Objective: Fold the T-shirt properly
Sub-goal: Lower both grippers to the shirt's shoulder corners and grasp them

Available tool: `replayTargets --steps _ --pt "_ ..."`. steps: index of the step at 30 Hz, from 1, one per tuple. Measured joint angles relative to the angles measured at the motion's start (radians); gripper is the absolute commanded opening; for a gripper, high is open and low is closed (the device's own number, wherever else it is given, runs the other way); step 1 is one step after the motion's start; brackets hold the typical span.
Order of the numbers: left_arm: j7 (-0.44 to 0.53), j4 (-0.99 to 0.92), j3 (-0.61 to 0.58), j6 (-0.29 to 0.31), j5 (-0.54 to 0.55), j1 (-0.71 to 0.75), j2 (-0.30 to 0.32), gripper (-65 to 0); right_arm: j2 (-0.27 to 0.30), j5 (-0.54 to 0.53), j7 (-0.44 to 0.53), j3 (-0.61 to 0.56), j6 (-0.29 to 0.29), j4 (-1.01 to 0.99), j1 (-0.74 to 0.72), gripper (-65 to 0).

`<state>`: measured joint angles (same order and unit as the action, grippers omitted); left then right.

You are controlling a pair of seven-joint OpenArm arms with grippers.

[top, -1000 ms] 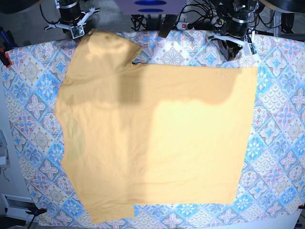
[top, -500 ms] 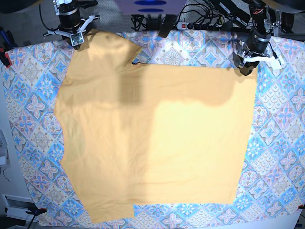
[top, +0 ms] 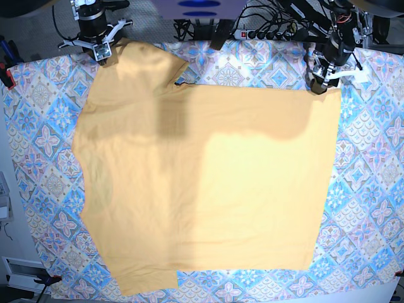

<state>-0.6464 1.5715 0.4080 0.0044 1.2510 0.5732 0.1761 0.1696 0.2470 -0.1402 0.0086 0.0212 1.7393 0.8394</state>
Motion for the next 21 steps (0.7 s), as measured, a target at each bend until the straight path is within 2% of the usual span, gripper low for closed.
replayTargets --steps 5,9,18,21 --pt "-0.002 -0.063 0.072 0.007 0.006 -0.035 -0.045 -34.3 0.0 0.0 0.0 0.0 0.0 0.0 0.0 -65.0" --pt "0.001 -0.13 0.101 0.03 0.029 -0.056 -0.042 -34.3 0.002 0.0 0.0 -0.001 0.0 0.0 0.0 -65.0" --pt "0.02 -0.183 0.105 0.031 0.023 -0.128 -0.04 -34.6 0.003 0.0 0.0 -0.002 -0.001 0.0 0.0 -65.0" --pt "0.026 -0.239 0.109 0.053 0.042 -0.161 -0.035 -34.7 0.001 0.0 0.0 -0.002 0.0 0.0 0.0 -65.0"
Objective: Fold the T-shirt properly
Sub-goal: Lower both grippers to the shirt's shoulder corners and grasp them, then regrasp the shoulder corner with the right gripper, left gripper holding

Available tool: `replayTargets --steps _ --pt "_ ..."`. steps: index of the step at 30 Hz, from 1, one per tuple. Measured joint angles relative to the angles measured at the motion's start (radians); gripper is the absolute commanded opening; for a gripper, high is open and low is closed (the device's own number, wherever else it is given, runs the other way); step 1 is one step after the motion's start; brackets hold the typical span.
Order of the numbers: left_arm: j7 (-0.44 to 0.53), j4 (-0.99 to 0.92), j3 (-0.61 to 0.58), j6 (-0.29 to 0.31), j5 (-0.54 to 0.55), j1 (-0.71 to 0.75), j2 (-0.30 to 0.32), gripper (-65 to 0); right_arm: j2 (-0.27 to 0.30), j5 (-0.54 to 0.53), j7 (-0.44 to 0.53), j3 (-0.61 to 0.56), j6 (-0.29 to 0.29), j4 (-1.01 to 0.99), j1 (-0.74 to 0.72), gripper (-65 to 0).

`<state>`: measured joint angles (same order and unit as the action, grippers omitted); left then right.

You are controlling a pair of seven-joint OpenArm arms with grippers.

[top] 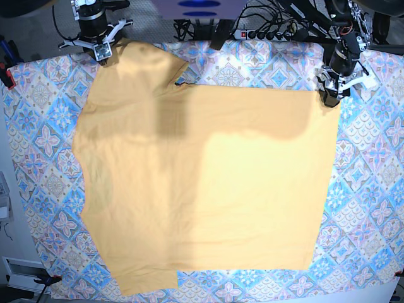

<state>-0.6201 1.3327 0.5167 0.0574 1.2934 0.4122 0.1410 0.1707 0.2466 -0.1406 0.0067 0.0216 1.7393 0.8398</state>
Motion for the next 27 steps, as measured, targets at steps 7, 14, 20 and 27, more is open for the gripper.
replayTargets --steps 7,14,20,27 --pt "0.0 -0.019 0.0 -0.001 0.004 -0.027 0.006 -35.1 0.001 0.0 -0.002 0.002 0.0 0.0 0.0 -65.0" --pt "0.008 -0.024 -0.002 -0.014 -0.014 -0.027 0.006 -51.9 0.001 0.0 -0.002 0.0 0.0 0.0 -0.001 -65.0" --pt "-0.004 -0.033 -0.007 0.058 -0.029 -0.027 0.003 -62.5 0.001 0.0 -0.002 0.0 0.0 0.0 0.0 -64.8" --pt "-0.061 -0.034 -0.015 0.105 -0.035 -0.03 -0.008 -65.0 0.001 0.0 -0.002 0.0 0.0 0.0 0.0 -64.7"
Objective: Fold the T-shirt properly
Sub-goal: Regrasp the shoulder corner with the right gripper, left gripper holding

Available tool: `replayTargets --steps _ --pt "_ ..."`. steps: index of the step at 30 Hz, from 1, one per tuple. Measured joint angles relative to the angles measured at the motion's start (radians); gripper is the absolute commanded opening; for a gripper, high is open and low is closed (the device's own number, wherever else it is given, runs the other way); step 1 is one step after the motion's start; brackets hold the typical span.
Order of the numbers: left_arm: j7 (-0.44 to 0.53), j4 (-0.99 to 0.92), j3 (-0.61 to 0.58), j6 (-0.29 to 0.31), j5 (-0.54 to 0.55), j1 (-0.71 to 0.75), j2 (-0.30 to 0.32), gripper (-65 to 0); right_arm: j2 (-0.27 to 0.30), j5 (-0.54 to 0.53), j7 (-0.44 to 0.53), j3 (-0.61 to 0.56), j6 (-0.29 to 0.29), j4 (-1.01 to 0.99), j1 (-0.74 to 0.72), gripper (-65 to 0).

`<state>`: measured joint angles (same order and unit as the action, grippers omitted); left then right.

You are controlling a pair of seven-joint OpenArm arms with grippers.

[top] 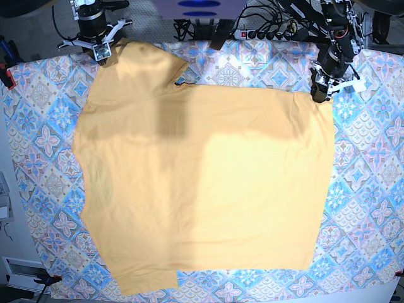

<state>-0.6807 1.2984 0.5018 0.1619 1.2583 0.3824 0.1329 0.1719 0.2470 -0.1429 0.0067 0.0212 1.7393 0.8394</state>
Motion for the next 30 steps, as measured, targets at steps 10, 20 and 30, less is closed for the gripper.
replayTargets --steps 10,20,30 --pt "0.0 0.0 0.003 0.0 0.0 0.0 0.001 -65.0 0.01 0.0 0.0 -0.056 -0.006 0.0 0.011 -49.3" --pt "-0.008 0.0 0.004 0.0 0.0 0.001 0.003 -65.0 0.031 0.174 -0.047 -0.229 0.001 -0.046 0.024 -48.0" --pt "-0.007 0.0 0.003 0.0 0.001 0.002 0.003 -65.0 0.033 0.178 -0.044 -0.243 -0.001 -0.065 0.018 -43.6"
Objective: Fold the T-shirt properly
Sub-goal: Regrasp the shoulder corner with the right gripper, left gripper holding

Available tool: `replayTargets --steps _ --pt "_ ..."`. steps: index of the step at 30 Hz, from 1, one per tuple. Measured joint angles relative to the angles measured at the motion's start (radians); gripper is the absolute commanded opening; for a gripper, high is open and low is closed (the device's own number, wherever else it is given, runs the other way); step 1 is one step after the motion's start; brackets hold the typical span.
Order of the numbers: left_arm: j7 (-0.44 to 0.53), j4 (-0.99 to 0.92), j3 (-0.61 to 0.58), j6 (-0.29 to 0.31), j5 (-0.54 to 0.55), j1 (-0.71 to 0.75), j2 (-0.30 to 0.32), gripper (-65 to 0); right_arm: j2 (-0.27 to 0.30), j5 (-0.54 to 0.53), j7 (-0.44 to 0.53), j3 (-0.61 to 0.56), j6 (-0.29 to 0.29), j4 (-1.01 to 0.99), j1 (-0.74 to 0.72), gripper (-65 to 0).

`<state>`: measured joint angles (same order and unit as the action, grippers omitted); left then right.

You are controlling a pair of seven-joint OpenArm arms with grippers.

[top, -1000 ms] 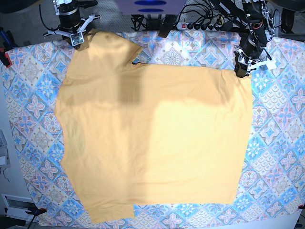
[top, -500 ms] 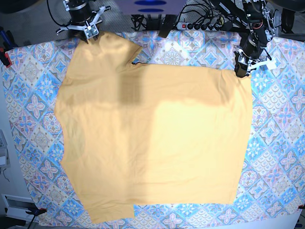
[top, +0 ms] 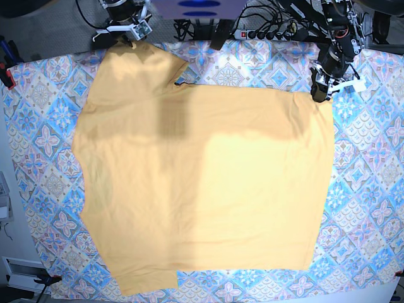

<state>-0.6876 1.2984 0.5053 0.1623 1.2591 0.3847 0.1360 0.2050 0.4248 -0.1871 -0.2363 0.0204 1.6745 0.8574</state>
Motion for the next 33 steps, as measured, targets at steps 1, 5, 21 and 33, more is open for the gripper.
replayTargets --steps 1,5,21,33 --pt "0.0 0.0 0.0 0.0 0.0 0.0 0.0 -65.0 0.0 0.006 -0.003 -0.002 0.001 -0.017 -0.009 -43.8" --pt "0.0 0.0 0.0 0.0 0.002 0.0 0.0 -65.0 0.0 0.005 -0.009 -0.005 0.001 -0.073 -0.044 -43.7" --pt "0.0 0.0 0.0 0.0 0.002 0.0 0.0 -65.0 -0.003 0.005 -0.041 -0.006 0.02 -0.11 -0.091 -43.6" --pt "0.0 0.0 0.0 0.0 0.002 0.001 0.0 -65.0 0.0 0.006 -0.003 -0.002 -0.13 0.01 -0.085 -43.6"
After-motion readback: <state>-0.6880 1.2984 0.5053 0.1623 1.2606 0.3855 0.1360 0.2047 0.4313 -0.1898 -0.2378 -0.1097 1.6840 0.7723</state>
